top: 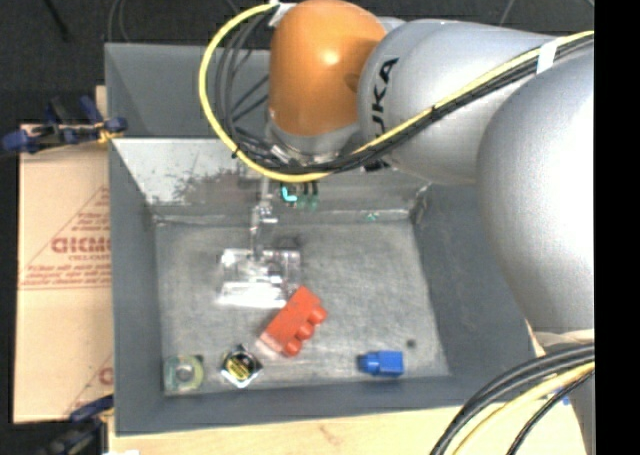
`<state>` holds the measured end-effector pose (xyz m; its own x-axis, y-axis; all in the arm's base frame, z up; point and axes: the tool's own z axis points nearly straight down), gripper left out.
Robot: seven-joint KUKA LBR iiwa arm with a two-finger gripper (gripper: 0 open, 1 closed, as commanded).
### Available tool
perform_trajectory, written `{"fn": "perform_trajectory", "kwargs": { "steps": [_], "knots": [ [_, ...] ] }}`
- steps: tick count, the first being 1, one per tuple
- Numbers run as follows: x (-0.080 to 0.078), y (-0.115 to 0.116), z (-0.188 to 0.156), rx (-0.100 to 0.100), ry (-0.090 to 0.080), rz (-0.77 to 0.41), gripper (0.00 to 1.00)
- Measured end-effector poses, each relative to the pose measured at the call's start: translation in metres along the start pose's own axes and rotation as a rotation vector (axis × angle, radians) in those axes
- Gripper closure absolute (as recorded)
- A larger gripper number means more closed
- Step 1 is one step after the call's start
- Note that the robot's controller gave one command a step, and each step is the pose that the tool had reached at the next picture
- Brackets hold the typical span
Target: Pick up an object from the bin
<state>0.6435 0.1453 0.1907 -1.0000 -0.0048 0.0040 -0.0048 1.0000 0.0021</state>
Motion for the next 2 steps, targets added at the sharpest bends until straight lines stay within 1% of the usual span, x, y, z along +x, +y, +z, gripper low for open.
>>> {"fn": "perform_trajectory", "kwargs": {
  "steps": [1,2],
  "knots": [
    [0.024,-0.067,0.097,0.000,-0.022,-0.362,0.00],
    [0.002,-0.038,0.109,0.002,-0.008,-0.323,0.00]
  ]
}}
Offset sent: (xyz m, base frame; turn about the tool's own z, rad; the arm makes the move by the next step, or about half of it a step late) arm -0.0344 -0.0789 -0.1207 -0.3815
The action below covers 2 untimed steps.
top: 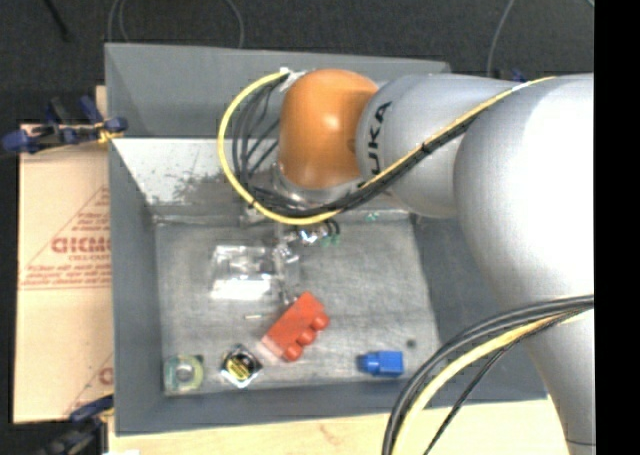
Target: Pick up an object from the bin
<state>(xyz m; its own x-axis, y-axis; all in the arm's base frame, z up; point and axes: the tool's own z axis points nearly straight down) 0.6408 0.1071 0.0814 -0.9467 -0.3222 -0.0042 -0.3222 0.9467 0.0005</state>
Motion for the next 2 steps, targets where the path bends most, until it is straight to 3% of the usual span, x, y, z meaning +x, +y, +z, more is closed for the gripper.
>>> {"fn": "perform_trajectory", "kwargs": {
  "steps": [1,2],
  "knots": [
    [0.0042,0.0102,0.0036,0.005,-0.006,-0.044,0.00],
    [0.0024,0.0119,0.0025,0.001,-0.016,-0.039,1.00]
  ]
}}
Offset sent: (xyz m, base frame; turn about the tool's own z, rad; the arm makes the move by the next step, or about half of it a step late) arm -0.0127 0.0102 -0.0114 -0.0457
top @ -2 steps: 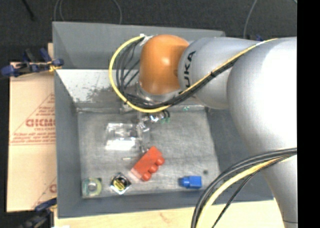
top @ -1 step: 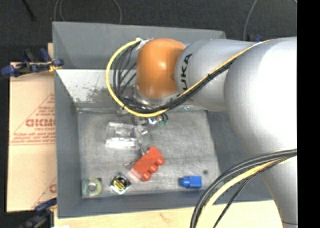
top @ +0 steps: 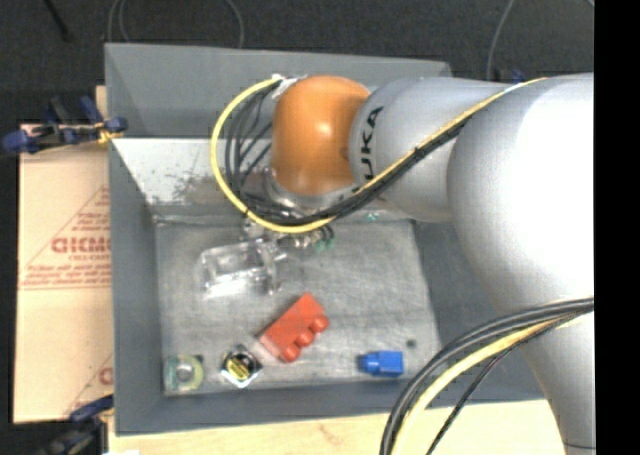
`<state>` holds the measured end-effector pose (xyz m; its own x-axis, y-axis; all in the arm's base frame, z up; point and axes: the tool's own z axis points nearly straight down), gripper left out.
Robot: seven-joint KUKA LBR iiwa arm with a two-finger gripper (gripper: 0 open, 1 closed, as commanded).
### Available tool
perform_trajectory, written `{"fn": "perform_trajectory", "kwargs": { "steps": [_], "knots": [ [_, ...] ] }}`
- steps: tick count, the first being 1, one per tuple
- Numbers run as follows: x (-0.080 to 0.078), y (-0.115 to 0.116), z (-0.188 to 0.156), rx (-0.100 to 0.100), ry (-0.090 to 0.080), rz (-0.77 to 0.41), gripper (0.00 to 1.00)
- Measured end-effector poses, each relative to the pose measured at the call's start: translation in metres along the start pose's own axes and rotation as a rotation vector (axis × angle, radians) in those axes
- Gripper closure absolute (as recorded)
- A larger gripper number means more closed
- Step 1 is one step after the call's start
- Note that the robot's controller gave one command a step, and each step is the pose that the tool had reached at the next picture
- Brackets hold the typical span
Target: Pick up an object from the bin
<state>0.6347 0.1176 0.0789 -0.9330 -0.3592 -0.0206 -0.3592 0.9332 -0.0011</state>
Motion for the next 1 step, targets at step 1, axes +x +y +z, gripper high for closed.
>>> {"fn": "perform_trajectory", "kwargs": {
  "steps": [1],
  "knots": [
    [0.0102,-0.0024,-0.1484,0.000,0.013,-0.369,1.00]
  ]
}}
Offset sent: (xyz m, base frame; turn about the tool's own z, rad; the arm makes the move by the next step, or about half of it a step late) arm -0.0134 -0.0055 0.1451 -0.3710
